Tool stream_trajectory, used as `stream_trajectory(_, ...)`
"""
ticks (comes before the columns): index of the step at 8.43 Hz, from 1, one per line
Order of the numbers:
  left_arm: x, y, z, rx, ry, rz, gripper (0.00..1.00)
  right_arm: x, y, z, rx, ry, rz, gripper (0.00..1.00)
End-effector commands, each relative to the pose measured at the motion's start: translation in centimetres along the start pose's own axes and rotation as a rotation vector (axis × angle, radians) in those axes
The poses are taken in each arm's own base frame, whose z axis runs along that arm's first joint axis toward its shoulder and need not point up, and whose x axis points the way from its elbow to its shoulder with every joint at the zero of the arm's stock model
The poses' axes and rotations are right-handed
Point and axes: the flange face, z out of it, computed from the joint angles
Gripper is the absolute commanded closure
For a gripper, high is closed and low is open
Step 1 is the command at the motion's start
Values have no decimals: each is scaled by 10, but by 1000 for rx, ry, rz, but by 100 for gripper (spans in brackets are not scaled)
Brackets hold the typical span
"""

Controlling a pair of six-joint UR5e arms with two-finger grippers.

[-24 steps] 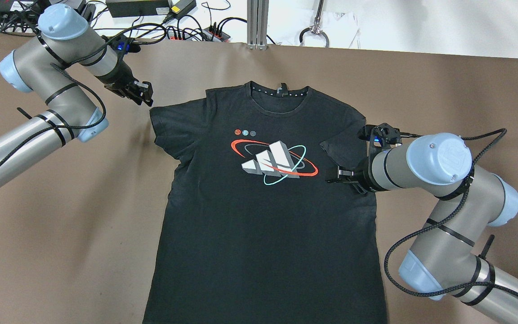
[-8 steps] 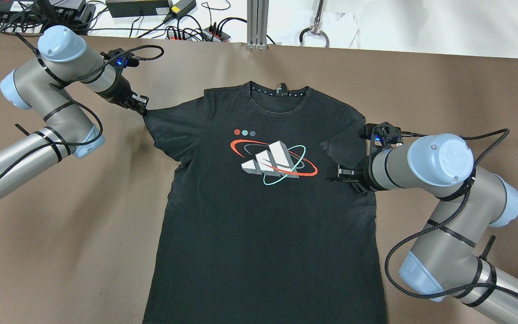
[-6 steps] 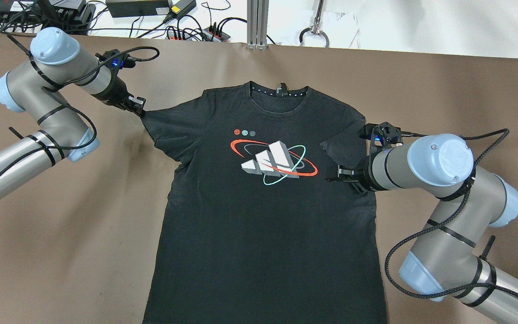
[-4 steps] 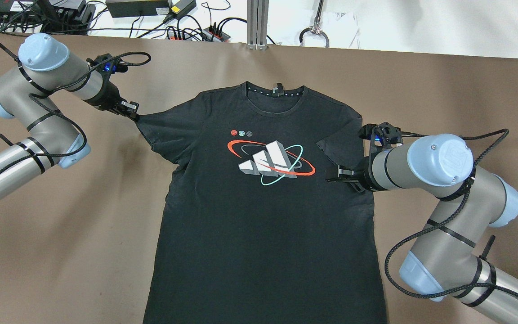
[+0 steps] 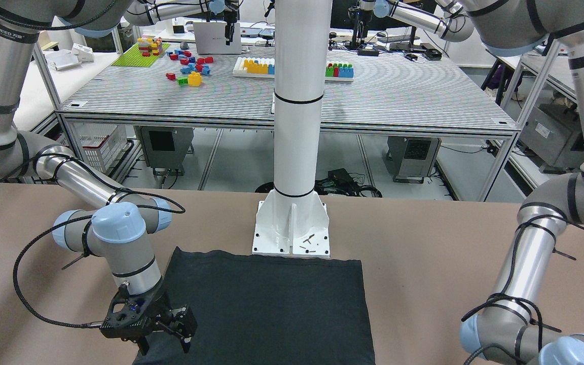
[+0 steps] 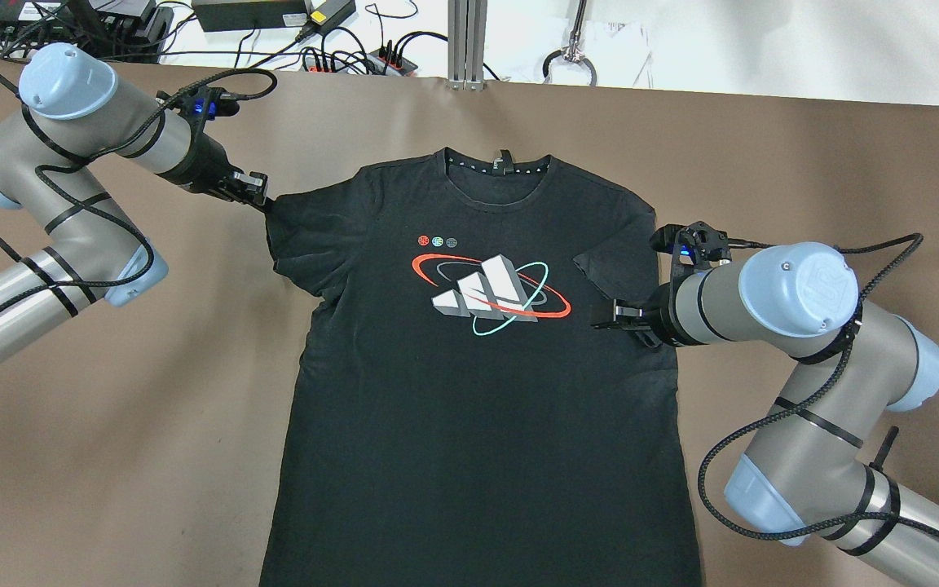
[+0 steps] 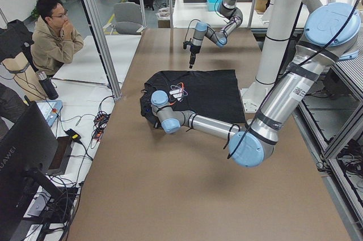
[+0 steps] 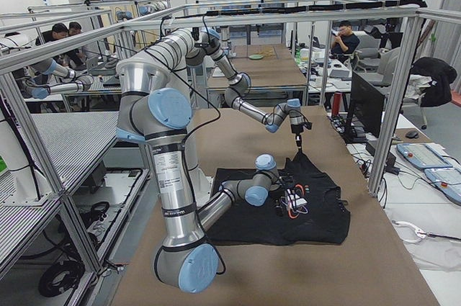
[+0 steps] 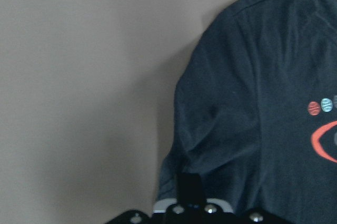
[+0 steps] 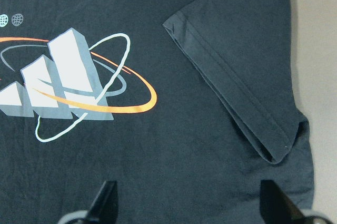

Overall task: Fold clothes
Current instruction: 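Reach the left gripper to the sleeve nearest it while the right gripper holds, then fold the sleeve nearest the left gripper inward onto the shirt body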

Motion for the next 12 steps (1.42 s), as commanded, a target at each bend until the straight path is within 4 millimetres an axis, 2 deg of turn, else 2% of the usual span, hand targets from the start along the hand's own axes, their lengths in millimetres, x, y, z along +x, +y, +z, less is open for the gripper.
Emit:
stream_trajectory(1, 79, 26, -5, 49, 71, -109, 100, 1, 0, 1, 0, 2, 1, 5)
stream_trajectory(2, 118, 53, 22, 72, 70, -114, 100, 3, -2, 1, 0, 7, -1, 5)
stream_trajectory(3, 144, 70, 43, 98, 61, -113, 100, 6, -4, 1, 4, 12, 1, 5)
stream_trajectory(6, 190, 98, 76, 114, 66, -136, 100, 9, -6, 2, 5, 17, 5, 5)
stream_trajectory(7, 190, 97, 77, 121, 60, -137, 100, 8, -6, 1, 5, 15, 5, 5)
stream_trajectory(8, 187, 94, 84, 117, 46, -139, 100, 9, -6, 1, 5, 17, 5, 5)
stream_trajectory(9, 190, 80, 96, 121, 26, -143, 100, 9, -5, 2, 2, 16, 4, 5)
stream_trajectory(10, 203, 60, 105, 153, 5, -152, 100, 9, -4, 2, 1, 15, 4, 5)
stream_trajectory(11, 203, 34, 106, 181, -17, -167, 100, 9, -4, 3, -1, 16, 4, 5)
stream_trajectory(12, 197, 17, 108, 190, -39, -178, 100, 10, -4, 5, -3, 20, 5, 5)
